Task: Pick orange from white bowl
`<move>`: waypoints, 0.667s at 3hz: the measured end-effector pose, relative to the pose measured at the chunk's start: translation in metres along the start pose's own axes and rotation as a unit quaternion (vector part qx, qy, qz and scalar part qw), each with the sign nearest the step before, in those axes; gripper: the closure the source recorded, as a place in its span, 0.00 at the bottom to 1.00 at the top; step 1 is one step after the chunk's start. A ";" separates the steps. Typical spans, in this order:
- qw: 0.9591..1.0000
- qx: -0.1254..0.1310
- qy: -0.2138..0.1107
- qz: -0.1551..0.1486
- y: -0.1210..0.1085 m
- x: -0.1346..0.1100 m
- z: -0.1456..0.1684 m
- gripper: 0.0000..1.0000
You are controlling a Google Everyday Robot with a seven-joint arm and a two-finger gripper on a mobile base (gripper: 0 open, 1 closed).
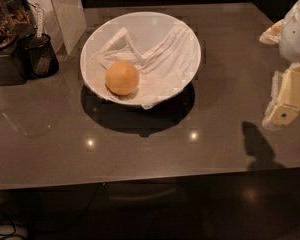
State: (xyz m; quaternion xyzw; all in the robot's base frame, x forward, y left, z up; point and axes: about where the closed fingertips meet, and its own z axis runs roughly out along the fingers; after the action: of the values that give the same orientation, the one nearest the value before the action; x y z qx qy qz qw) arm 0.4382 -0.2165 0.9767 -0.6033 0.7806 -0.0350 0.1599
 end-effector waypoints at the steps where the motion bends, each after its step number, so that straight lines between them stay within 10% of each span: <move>1: 1.000 0.001 -0.001 -0.001 0.000 -0.001 0.000 0.00; 2: 0.999 -0.013 -0.037 -0.015 -0.001 -0.021 0.005 0.00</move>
Offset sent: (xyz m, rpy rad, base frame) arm 0.0169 0.0494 -0.0043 0.1712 0.0300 0.1366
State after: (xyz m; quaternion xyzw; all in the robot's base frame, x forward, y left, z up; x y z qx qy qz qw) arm 0.4455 -0.1963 0.9768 -0.6180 0.7652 -0.0046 0.1802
